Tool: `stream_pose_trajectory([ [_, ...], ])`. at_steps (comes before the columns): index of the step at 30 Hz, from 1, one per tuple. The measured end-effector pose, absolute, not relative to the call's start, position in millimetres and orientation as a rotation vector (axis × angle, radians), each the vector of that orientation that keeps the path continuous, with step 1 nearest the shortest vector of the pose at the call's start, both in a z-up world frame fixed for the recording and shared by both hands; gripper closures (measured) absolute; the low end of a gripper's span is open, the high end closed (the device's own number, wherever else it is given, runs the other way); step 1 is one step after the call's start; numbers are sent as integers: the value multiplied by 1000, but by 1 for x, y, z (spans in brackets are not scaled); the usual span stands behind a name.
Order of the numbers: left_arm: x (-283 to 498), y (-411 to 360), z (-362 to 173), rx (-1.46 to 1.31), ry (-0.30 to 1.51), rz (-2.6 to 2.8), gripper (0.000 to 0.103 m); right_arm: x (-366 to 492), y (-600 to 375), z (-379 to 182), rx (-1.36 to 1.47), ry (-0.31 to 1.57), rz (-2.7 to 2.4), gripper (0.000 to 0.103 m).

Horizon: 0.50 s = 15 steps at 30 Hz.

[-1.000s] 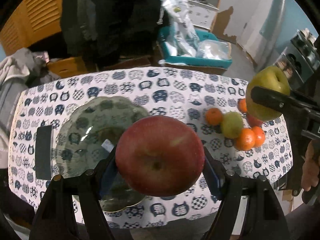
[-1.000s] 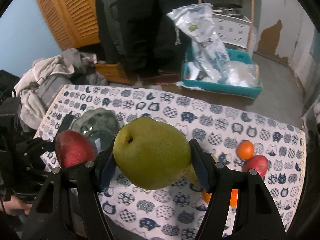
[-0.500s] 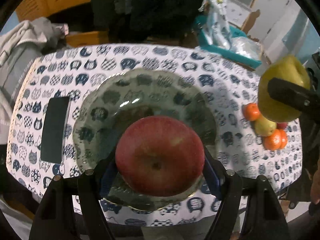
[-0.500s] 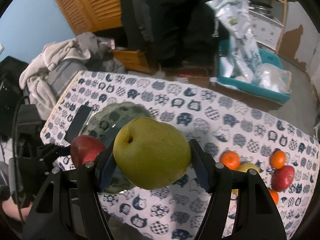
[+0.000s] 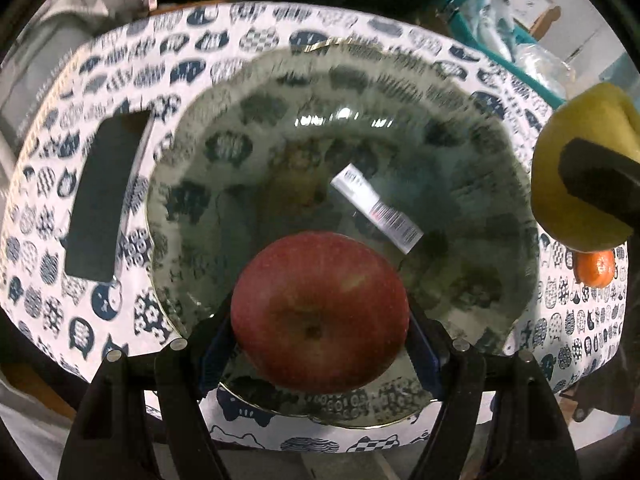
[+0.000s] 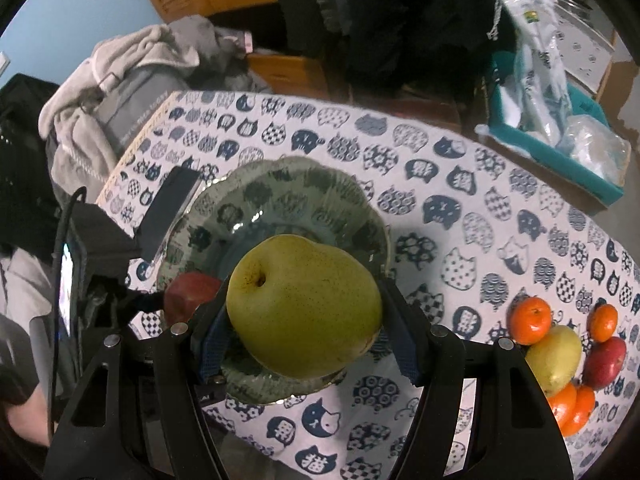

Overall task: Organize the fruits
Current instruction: 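Release the red apple into the glass bowl with the left gripper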

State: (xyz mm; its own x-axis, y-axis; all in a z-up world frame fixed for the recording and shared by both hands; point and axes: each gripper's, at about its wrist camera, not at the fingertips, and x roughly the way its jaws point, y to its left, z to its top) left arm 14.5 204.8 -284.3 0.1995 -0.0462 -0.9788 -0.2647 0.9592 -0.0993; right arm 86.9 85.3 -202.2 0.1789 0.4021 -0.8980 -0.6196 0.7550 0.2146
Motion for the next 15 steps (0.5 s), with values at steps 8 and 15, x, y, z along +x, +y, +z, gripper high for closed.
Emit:
stream_pose_trajectory([
  [8,14,205,-294,-248,1371,150,25,82,96,-234,-251,1255,741,35],
  [15,18,203,-295,-242,1384,150,25,79,98,-253,-275,1298,741,34],
])
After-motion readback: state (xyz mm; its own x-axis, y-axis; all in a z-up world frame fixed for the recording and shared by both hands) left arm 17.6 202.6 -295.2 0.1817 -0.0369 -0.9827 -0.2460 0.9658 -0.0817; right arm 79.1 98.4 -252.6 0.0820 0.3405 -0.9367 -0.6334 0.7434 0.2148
